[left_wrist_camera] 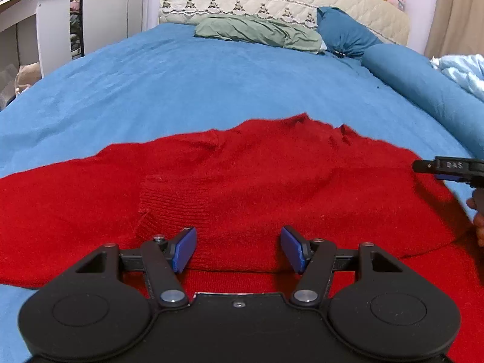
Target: Fold small clothes
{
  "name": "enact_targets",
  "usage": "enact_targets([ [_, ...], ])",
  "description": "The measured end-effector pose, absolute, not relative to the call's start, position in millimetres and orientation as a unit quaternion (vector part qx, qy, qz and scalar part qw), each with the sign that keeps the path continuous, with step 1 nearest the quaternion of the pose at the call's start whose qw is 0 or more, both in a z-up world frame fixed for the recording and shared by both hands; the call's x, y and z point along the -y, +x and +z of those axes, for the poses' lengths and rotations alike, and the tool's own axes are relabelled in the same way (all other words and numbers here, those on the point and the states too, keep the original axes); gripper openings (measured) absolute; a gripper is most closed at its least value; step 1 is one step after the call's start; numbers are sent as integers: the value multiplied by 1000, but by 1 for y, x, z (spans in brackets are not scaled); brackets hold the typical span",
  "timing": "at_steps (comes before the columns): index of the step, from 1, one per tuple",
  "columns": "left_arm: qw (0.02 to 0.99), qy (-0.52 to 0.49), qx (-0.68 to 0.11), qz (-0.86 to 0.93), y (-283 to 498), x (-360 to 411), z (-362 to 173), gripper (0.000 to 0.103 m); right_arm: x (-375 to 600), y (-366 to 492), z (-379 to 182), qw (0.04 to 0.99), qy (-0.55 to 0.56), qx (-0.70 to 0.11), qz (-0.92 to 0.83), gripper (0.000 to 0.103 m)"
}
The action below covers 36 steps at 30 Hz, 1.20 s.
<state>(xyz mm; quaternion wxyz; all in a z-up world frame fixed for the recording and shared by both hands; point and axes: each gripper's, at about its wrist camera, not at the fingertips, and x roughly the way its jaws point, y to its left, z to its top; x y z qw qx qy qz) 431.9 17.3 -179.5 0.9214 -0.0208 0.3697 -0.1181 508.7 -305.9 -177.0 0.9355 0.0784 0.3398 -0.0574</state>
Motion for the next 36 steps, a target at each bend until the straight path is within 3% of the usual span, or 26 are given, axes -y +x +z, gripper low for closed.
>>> enact_targets([
  [6, 933, -17, -349, -88, 403, -26, -127, 67, 260, 460, -104, 947, 69, -314, -10, 94],
  [8, 936, -23, -345, -72, 390, -34, -105, 69, 244, 444, -83, 949, 73, -305, 4, 103],
  [10, 939, -26, -339, -52, 376, -44, -84, 81, 229, 431, -66, 950, 79, -300, 20, 103],
  [11, 941, -26, -335, -43, 370, -48, -76, 93, 221, 422, -59, 950, 80, -299, 34, 103],
  [12, 944, -27, -327, -30, 363, -55, -66, 99, 214, 418, -52, 951, 81, -296, 41, 103],
  [22, 945, -55, -314, 67, 323, -126, -35, 100, 162, 380, -35, 944, 75, -312, 77, 103],
  [36, 903, -188, -317, 221, 324, -276, -116, 97, 129, 398, -96, 931, 41, -348, 100, 103],
])
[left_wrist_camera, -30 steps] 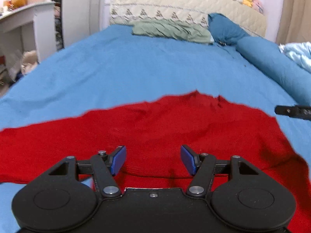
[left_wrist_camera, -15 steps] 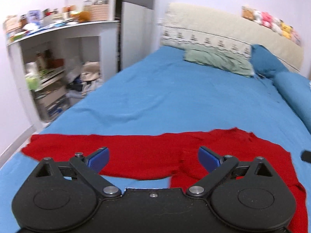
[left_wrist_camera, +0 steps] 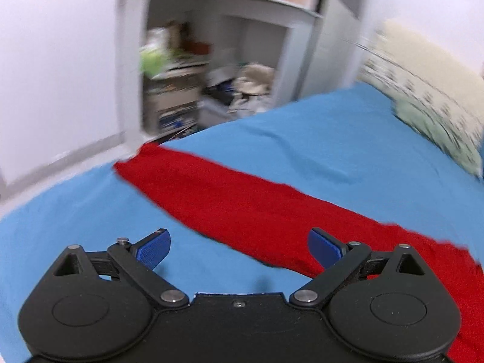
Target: Fold small clothes
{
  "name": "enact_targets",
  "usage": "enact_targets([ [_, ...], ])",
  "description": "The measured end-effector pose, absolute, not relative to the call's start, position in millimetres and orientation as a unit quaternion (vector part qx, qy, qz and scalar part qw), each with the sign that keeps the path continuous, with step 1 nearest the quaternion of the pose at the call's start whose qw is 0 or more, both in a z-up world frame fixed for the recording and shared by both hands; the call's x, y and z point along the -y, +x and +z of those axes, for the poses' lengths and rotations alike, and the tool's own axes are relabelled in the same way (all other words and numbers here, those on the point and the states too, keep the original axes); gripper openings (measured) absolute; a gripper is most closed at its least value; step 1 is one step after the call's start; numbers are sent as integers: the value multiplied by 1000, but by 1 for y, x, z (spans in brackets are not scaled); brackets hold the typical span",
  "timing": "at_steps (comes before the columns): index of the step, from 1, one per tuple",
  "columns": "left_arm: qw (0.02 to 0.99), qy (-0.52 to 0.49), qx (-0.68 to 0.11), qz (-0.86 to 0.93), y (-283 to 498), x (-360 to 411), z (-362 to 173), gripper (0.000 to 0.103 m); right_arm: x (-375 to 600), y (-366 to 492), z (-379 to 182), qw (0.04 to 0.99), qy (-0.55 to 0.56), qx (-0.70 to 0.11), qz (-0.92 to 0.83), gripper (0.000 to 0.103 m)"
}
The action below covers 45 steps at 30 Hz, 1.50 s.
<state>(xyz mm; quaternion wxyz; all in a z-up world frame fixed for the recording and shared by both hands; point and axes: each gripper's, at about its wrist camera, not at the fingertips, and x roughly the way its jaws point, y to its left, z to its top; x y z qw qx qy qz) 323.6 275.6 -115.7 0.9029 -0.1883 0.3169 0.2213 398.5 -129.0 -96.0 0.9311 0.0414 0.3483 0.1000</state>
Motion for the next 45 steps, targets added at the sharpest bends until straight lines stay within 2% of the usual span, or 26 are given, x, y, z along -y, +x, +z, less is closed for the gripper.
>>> enact_targets([
  [4, 888, -245, -304, 243, 324, -315, -140, 90, 120, 405, -117, 928, 38, -356, 103, 103],
  [8, 880, -285, -296, 239, 329, -331, -160, 74, 114, 412, -132, 924, 38, -365, 104, 103],
  [10, 884, -287, -282, 238, 334, -333, -165, 73, 111, 414, -136, 924, 36, -367, 105, 103],
  [12, 888, -281, -274, 238, 343, -330, -166, 63, 110, 416, -139, 923, 34, -367, 107, 103],
  [16, 888, -281, -259, 257, 359, -329, -174, 57, 110, 419, -140, 925, 35, -363, 107, 103],
  [19, 886, -268, -254, 282, 367, -326, -178, 37, 113, 421, -142, 925, 42, -362, 106, 103],
  [21, 882, -267, -251, 298, 368, -326, -179, 16, 114, 421, -142, 926, 46, -361, 105, 103],
  [24, 877, -284, -243, 302, 365, -331, -180, 10, 117, 420, -143, 926, 50, -360, 105, 103],
  [30, 885, -274, -232, 295, 362, -321, -164, 7, 123, 418, -135, 928, 56, -353, 100, 103],
  [36, 924, -246, -183, 226, 363, -278, -106, 6, 137, 413, -110, 937, 76, -331, 84, 103],
  [42, 974, -161, -149, 50, 378, -151, -46, 6, 165, 403, -81, 948, 98, -297, 53, 103],
  [45, 977, -131, -161, -57, 388, -72, -43, 6, 185, 397, -71, 952, 112, -283, 24, 103],
])
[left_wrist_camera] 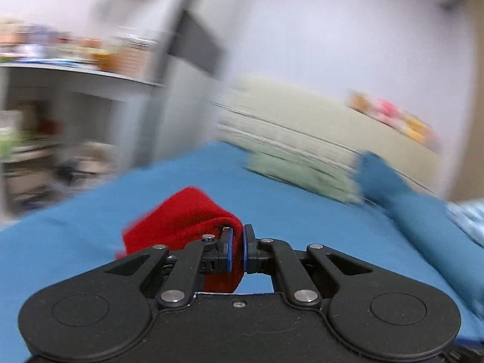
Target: Fold small clothes
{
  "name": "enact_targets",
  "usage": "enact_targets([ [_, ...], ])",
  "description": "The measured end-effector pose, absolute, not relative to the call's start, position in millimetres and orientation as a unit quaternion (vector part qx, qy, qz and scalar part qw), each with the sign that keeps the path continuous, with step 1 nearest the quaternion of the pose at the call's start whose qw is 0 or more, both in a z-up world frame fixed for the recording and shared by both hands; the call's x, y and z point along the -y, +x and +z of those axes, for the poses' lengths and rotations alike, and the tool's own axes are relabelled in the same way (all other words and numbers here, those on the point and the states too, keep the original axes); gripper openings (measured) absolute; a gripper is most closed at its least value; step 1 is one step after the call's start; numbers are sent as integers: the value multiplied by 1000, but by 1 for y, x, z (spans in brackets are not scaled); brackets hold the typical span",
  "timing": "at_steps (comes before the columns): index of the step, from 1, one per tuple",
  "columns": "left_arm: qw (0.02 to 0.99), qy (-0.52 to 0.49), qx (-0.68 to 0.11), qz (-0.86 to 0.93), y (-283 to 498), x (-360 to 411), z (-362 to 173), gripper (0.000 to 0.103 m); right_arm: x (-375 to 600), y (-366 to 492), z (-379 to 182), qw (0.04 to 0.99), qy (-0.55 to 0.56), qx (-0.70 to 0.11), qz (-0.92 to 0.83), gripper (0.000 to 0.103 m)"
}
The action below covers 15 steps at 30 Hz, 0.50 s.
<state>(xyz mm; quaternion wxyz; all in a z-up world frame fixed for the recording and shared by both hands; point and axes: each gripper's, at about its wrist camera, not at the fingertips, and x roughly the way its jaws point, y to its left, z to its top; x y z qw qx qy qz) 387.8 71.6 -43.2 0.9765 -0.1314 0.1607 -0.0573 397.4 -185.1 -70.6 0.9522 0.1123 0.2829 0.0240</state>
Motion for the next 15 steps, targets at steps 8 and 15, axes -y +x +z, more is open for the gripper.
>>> enact_targets([
  [8, 938, -36, -284, -198, 425, 88, -139, 6, 226, 394, -86, 944, 126, -303, -41, 103],
  [15, 919, -1, -332, -214, 423, 107, -186, 12, 228, 398, -119, 935, 126, -329, -42, 103],
])
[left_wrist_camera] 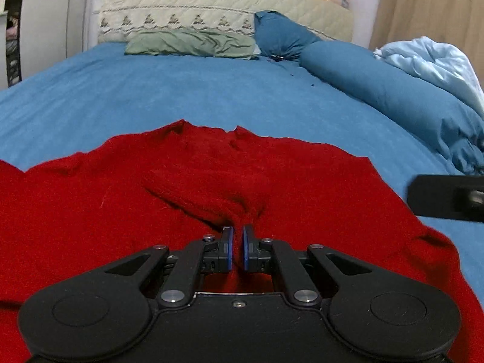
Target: Fold small clothes
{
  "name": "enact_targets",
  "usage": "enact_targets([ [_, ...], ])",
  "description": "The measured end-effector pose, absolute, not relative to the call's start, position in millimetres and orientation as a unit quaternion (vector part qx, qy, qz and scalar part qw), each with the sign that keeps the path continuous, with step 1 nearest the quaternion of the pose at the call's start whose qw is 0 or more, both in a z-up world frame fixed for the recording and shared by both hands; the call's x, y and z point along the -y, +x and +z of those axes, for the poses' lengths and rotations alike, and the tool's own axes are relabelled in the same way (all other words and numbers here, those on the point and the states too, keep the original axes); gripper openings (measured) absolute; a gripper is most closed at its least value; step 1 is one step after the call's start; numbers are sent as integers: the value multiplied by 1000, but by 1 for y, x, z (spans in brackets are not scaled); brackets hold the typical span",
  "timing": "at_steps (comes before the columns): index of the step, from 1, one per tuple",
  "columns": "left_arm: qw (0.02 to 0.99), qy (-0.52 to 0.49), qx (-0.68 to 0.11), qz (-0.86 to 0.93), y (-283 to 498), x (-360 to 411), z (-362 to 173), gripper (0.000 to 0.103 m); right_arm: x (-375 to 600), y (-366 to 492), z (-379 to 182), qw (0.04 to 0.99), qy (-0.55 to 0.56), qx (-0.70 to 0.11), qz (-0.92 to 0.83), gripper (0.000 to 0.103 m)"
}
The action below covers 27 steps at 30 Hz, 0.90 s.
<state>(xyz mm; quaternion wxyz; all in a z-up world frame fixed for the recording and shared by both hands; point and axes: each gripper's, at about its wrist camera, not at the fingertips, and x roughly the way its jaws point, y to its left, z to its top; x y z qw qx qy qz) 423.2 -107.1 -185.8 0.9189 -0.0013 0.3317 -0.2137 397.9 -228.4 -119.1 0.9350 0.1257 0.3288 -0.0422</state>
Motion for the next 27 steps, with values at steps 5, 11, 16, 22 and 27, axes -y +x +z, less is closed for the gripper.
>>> enact_targets([
  [5, 929, 20, -304, -211, 400, 68, -163, 80, 226, 410, -113, 938, 137, -317, -18, 103],
  [11, 943, 44, -307, -120, 375, -12, -152, 86, 173, 450, -113, 940, 24, -337, 49, 103],
  [16, 941, 42, -331, -64, 380, -59, -170, 86, 117, 485, -137, 922, -82, -367, 91, 100],
  [22, 935, 3, -349, -53, 395, -73, -185, 84, 91, 520, -163, 911, -138, -379, 90, 70],
  [27, 934, -2, -351, -64, 394, -73, -191, 75, 96, 534, -172, 911, -147, -378, 72, 22],
])
